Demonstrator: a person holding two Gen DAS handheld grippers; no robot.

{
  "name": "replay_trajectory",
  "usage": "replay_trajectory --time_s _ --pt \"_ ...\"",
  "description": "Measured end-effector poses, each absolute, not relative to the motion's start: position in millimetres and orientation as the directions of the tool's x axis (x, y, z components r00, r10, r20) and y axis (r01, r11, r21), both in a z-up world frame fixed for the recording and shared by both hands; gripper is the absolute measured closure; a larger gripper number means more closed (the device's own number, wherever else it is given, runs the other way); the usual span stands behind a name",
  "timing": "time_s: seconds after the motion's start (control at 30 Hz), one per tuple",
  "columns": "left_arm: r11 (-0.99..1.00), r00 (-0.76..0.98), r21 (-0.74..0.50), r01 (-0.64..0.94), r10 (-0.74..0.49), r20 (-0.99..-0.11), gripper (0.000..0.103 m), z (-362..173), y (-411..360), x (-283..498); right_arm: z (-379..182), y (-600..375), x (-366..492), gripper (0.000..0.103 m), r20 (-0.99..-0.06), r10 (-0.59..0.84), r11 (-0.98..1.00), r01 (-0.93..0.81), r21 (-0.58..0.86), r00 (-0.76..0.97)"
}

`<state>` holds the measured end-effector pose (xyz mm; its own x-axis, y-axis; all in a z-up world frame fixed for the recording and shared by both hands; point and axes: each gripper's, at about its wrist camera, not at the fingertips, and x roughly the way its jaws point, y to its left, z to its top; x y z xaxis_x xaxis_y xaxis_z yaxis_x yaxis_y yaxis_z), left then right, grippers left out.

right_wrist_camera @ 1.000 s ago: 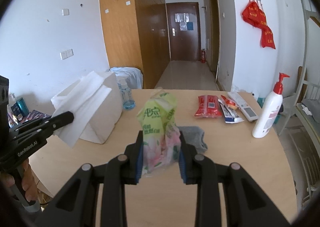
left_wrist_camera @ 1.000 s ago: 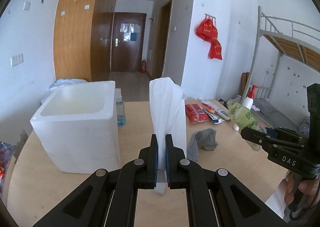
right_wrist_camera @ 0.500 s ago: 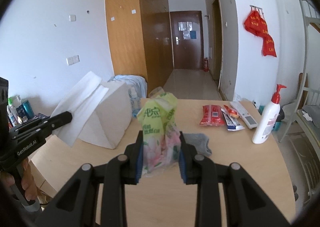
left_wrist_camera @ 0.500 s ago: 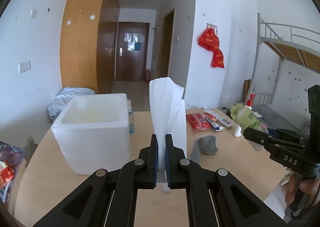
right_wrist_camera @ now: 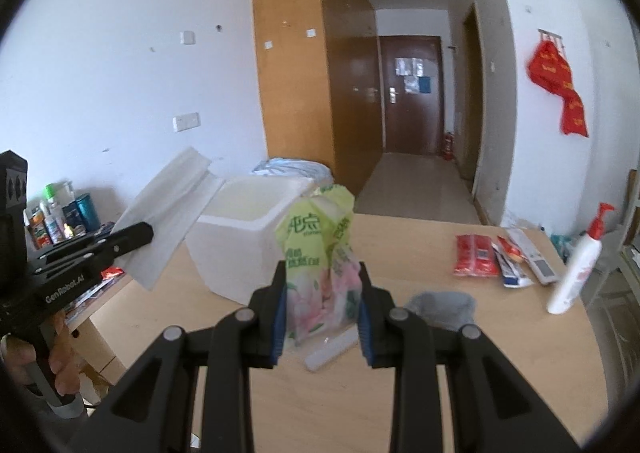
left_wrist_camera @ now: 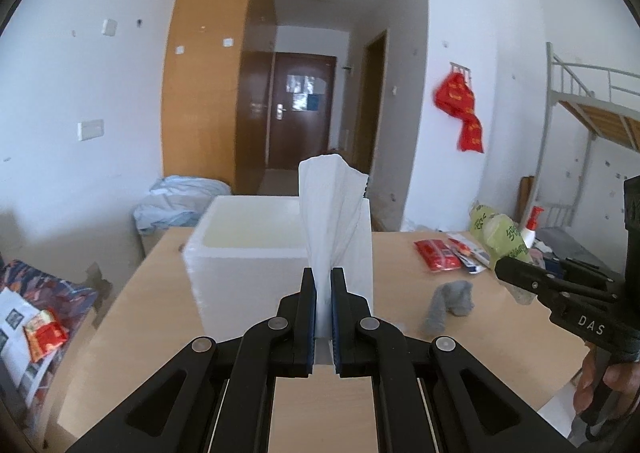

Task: Organize soft objects
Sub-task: 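Carry the paper towel and green packet over the white foam box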

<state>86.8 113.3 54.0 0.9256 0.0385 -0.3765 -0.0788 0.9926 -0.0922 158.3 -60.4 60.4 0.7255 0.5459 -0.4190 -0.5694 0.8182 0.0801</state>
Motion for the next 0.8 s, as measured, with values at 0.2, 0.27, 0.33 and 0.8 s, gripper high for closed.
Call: replay_trajectory --time_s 0.2,0.27,0.33,0.8 --pt "0.985 0.923 -0.092 -0.143 0.100 -0.371 0.096 58.5 131.4 76.1 62.7 -35.4 157.2 0.069 -0.414 0.596 0.775 -0.628 0.071 0.688" --pt "0.983 0.922 -0.091 -0.159 0.115 -0.369 0.096 58.9 135.9 73.1 63.3 -26.4 157.4 0.069 -0.414 0.612 0.759 -0.647 0.069 0.674" --pt "0.980 0.920 -0.090 -0.177 0.132 -0.368 0.096 59.4 142.2 69.5 63.4 -19.5 157.3 0.069 -0.413 0.625 0.746 -0.662 0.067 0.663" --pt "0.957 0.905 -0.110 -0.270 0.214 -0.367 0.096 59.0 178.8 50.7 63.3 21.0 152.8 0.069 -0.420 0.688 0.672 -0.738 0.059 0.592"
